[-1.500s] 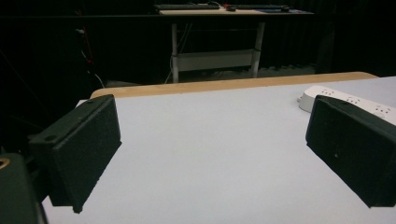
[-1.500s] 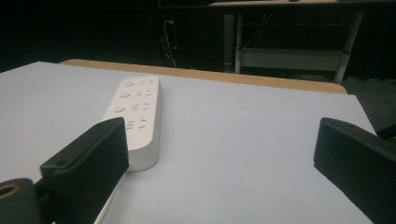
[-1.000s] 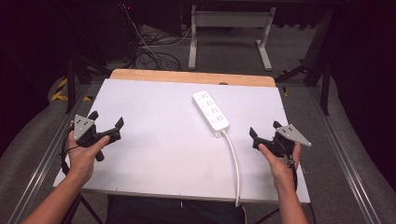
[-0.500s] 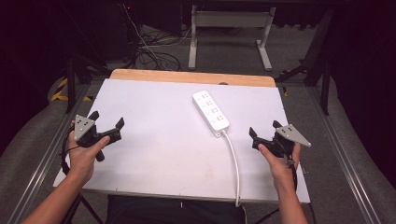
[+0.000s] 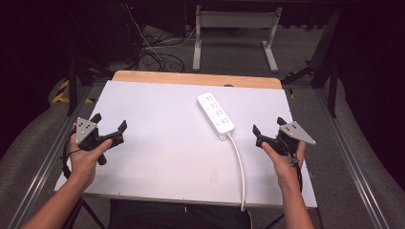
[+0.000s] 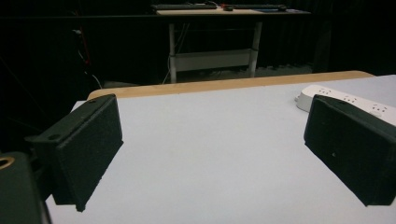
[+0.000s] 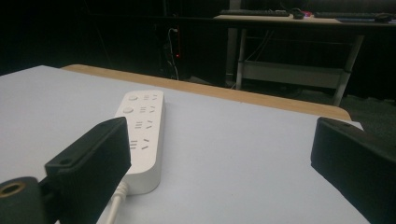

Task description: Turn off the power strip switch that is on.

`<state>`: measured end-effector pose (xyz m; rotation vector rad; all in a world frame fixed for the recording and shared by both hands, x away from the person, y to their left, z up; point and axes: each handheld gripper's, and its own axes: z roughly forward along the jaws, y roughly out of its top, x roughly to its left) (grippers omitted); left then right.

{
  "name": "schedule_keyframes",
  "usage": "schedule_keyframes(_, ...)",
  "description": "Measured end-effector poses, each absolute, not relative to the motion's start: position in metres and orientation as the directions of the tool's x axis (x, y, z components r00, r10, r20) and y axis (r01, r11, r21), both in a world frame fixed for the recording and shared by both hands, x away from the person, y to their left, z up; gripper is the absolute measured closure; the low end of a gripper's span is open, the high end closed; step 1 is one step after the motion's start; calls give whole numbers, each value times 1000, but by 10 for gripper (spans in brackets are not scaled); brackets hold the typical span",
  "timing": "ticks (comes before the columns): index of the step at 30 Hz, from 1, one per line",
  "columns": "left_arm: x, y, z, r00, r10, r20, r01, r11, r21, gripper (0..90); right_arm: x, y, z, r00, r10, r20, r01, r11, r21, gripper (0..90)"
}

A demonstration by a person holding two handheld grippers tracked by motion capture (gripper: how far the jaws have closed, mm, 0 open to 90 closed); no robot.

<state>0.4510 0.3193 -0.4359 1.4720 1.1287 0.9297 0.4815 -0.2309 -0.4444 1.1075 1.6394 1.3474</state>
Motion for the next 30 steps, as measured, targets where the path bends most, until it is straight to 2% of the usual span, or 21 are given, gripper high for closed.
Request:
schedule_keyframes(12,452,319,-437,262,965,-10,186,-40,982,52,492,-220,-434,-371,928,-35,140,93,986,89)
schedule_keyframes(16,452,319,-437,262,965,-9,186,-41,982,54,495,-215,-431,-386,921,-50,126,106,986,171)
schedule_keyframes(20,452,319,-437,265,964,-6,186,-44,982,54,498,-210,-430,-392,918,-66,124,123,985,210)
schedule_keyframes(25,453,318,-438,270,963,-4,186,-48,981,58,504,-204,-427,-408,910,-65,110,120,987,375)
schedule_keyframes(27,453,318,-438,271,963,-4,184,-48,982,59,506,-201,-426,-410,909,-76,105,130,986,486)
schedule_keyframes(30,453,318,-438,272,962,-5,183,-47,982,60,509,-199,-426,-418,904,-85,97,138,986,602)
